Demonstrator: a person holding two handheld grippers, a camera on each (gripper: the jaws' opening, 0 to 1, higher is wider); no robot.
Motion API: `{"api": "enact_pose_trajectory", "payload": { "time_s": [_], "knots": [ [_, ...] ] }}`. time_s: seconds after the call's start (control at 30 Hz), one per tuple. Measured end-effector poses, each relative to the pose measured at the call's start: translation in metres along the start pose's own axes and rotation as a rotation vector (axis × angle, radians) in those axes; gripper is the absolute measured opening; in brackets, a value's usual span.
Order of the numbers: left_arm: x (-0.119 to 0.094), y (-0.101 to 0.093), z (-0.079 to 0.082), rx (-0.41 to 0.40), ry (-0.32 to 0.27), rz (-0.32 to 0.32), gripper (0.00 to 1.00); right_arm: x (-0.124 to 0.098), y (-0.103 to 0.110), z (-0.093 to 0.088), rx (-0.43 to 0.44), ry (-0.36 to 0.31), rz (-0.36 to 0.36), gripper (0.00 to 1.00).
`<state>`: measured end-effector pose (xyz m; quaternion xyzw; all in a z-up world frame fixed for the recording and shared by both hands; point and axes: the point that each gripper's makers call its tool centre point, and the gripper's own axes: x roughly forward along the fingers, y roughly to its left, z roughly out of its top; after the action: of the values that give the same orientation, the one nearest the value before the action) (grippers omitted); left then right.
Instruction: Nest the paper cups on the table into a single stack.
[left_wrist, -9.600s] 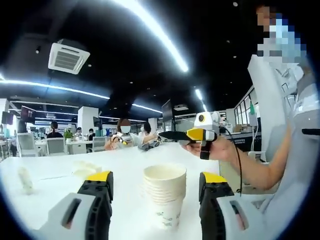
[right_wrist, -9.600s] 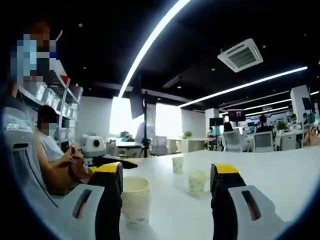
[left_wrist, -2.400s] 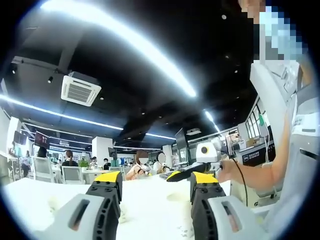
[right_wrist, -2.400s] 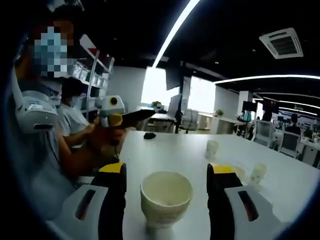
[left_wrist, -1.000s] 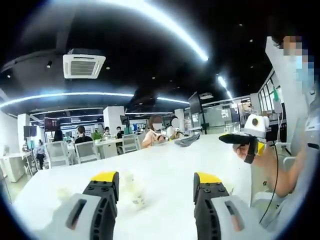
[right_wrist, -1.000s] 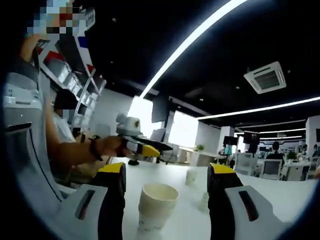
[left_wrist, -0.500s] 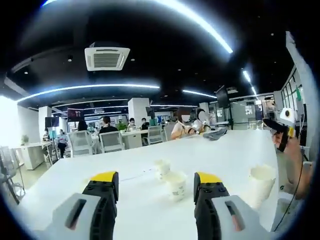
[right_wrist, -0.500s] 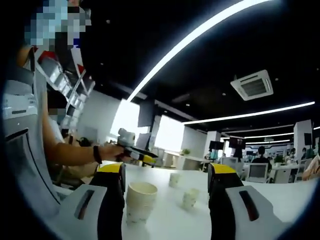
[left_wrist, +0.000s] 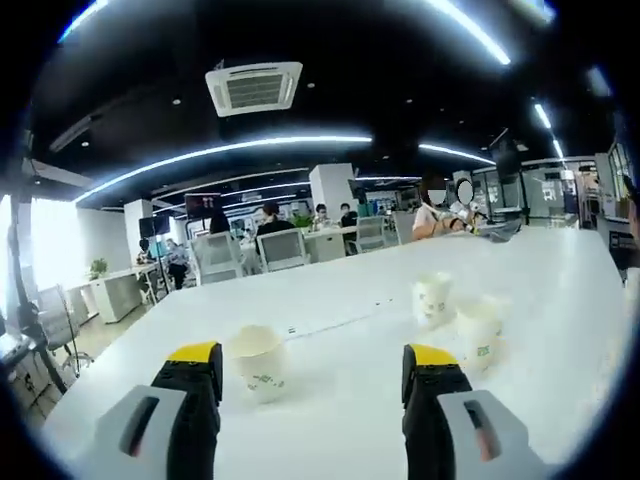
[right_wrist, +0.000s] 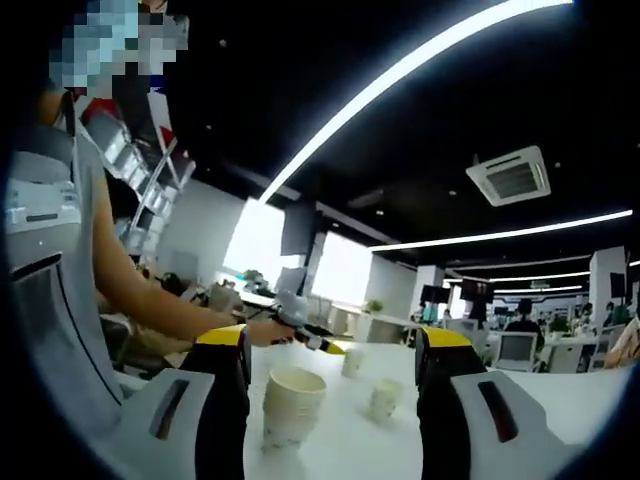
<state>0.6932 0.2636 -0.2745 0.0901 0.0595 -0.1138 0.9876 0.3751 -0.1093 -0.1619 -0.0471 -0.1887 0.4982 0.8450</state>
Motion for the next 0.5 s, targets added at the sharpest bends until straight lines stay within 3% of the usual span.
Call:
{"api": "enact_pose_trajectory", "payload": {
  "time_s": [0.13,0.27,0.5],
  "knots": [
    [0.021,0.02,-0.015,-0.002,0.007,0.068,0.79,0.001,0.001,-0.004,-0.022,0.03,-0.01,0.7],
    [0.033,0.031,-0.034,-0.148,0.038,0.114,0.8,0.0,0.004,-0.001,-0.024,0.021,-0.004,0.7],
    [0.051,0.046,-0.047,-0.159,0.067,0.157,0.83,-0.001,0.002,0.001,-0.034,0.025,-0.011,0.7]
  ]
}}
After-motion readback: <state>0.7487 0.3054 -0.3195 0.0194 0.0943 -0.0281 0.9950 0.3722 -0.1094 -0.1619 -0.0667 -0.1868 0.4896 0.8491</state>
